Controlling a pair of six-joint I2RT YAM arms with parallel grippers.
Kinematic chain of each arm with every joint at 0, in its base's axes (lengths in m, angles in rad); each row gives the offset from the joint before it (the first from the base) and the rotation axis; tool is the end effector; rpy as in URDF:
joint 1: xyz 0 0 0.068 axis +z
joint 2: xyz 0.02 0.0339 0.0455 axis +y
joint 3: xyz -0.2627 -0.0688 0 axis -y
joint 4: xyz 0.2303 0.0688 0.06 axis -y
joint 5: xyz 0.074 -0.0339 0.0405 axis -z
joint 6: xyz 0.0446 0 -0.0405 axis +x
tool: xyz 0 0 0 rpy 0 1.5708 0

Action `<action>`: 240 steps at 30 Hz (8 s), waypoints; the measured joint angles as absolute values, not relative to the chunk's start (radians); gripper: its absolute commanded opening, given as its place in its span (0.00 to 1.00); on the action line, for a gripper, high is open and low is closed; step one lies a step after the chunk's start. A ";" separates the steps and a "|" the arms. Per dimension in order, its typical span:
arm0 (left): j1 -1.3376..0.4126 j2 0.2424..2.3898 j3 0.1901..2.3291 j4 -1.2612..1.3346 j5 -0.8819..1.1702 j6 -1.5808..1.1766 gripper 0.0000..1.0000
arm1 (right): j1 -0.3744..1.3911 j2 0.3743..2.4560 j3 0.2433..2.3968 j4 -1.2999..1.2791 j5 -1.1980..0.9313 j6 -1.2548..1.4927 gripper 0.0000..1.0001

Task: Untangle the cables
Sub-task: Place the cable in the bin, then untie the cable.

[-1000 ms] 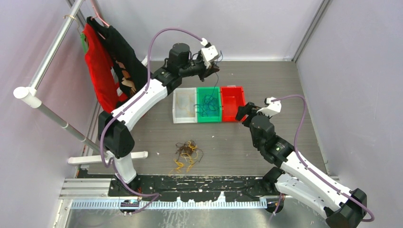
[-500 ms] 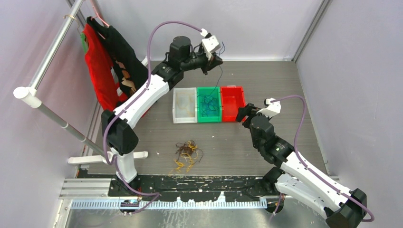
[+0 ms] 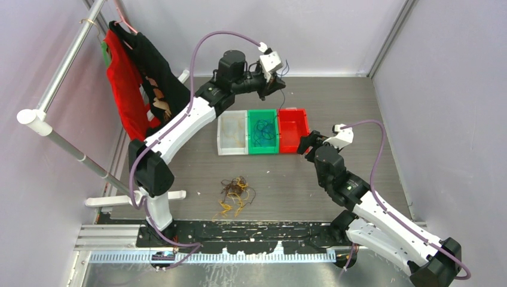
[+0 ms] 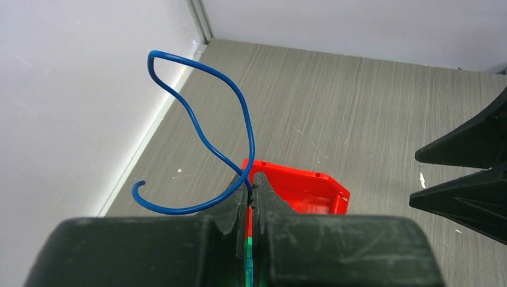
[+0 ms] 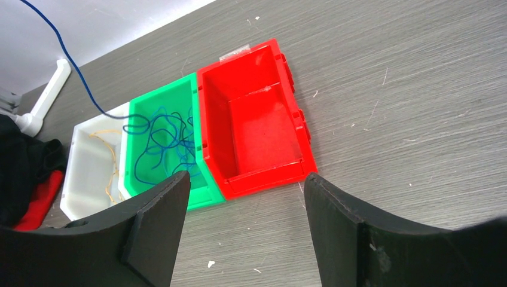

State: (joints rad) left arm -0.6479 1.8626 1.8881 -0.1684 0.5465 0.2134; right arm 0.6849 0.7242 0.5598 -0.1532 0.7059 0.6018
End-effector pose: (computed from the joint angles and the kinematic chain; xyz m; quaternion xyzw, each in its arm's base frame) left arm 0.3330 -0.2811 0.4150 0.4644 0.5875 -0.3351 0.5717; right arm 0.1444 0.0806 0.2753 0.1709 0.7679 0.1061 0.6082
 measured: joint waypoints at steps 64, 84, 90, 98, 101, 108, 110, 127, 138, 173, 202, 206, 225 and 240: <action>-0.648 2.064 1.722 -0.577 0.309 0.671 0.65 | 0.619 0.688 0.523 -0.143 0.692 0.607 0.74; -0.450 1.940 2.130 -0.927 0.670 0.406 0.77 | 0.521 1.161 0.813 -0.093 0.426 0.611 0.72; -0.361 1.838 2.088 -1.032 0.570 0.336 0.79 | 0.517 1.510 1.137 -0.093 0.239 0.564 0.70; -0.345 1.738 2.003 -1.191 0.436 0.294 0.81 | 0.517 1.917 1.503 -0.119 0.107 0.459 0.65; -0.345 1.733 1.989 -1.259 0.402 0.294 0.81 | 0.517 2.020 1.591 -0.149 0.050 0.403 0.61; -0.342 1.723 1.943 -1.343 0.361 0.294 0.80 | 0.517 2.048 1.608 -0.196 -0.026 0.316 0.39; -0.341 1.704 1.921 -1.344 0.358 0.293 0.80 | 0.517 2.048 1.616 -0.196 -0.033 0.305 0.25; -0.332 1.550 1.795 -1.303 0.271 0.296 0.99 | 0.517 1.930 1.491 -0.221 -0.043 0.290 0.01; -0.327 1.482 1.750 -1.253 0.250 0.296 1.00 | 0.517 1.866 1.397 -0.234 0.015 0.283 0.01; -0.273 1.376 1.679 -1.216 0.204 0.349 0.99 | 0.637 1.785 1.507 -0.342 0.334 0.175 0.56; -0.271 1.230 1.378 -1.201 0.397 0.426 1.00 | 0.970 1.644 1.016 -0.190 -0.123 0.403 0.48; -0.271 1.202 1.297 -1.199 0.416 0.440 0.99 | 0.970 1.610 0.986 -0.194 -0.100 0.425 0.61; -0.271 1.237 1.291 -1.201 0.446 0.457 0.93 | 1.211 1.293 0.843 -0.356 0.134 0.459 0.46; -0.271 1.237 1.325 -1.225 0.446 0.446 0.93 | 1.254 1.526 0.889 -0.255 0.107 0.444 0.20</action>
